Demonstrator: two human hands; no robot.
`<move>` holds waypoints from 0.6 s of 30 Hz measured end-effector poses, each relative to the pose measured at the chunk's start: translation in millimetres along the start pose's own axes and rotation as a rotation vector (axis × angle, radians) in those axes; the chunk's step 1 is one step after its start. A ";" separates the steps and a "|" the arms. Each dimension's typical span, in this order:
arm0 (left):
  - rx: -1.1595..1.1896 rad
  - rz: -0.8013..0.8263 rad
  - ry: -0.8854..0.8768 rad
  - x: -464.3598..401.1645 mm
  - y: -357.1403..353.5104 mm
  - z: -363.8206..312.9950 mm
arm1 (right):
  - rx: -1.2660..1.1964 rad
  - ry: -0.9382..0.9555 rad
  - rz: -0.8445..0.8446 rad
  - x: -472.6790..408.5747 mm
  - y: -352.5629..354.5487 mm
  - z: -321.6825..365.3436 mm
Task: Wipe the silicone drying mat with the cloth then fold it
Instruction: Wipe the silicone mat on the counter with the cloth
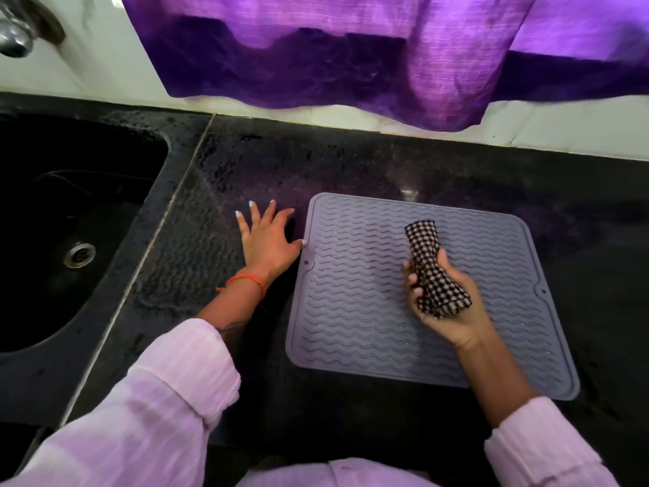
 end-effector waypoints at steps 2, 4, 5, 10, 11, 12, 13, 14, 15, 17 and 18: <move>-0.015 -0.015 -0.029 3.2 -0.8 -5.1 | 0.007 0.081 -0.013 -6.2 8.0 6.8; -0.014 -0.045 -0.078 9.5 -2.3 -13.1 | 0.039 0.146 -0.027 -10.4 9.6 13.5; -0.009 -0.060 -0.103 13.7 -3.7 -16.5 | 0.069 0.166 -0.041 -11.6 9.1 16.4; -0.103 -0.099 -0.234 29.7 -22.1 -24.1 | 0.177 0.187 -0.094 -20.4 -1.7 32.2; -0.110 -0.110 -0.250 31.7 -23.2 -24.8 | 0.266 0.214 -0.109 -24.8 -4.3 36.5; -0.111 -0.123 -0.260 32.6 -23.9 -25.2 | 0.404 0.262 -0.146 -30.7 -5.4 42.4; -0.115 -0.141 -0.267 33.4 -23.6 -25.9 | 0.578 0.313 -0.179 -36.1 -7.7 47.8; -0.124 -0.152 -0.269 33.7 -23.5 -26.2 | 0.788 0.359 -0.205 -42.0 -8.9 52.9; -0.131 -0.157 -0.268 33.5 -23.7 -26.6 | 1.048 0.406 -0.226 -48.6 -12.0 59.2; -0.137 -0.153 -0.265 32.7 -24.0 -27.0 | 1.563 0.543 -0.168 -61.5 -28.9 67.2; -0.142 -0.146 -0.263 32.6 -24.4 -27.1 | 1.735 0.601 -0.093 -67.3 -40.1 64.1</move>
Point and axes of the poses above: each hand's wrist, its own x-axis away from the middle knuckle, its own y-axis out of the back of the hand, z = x × y, the point moved 8 cm from there along -x, towards the middle knuckle, and after that the axes turned 14 degrees about y, right-handed, at the moved point
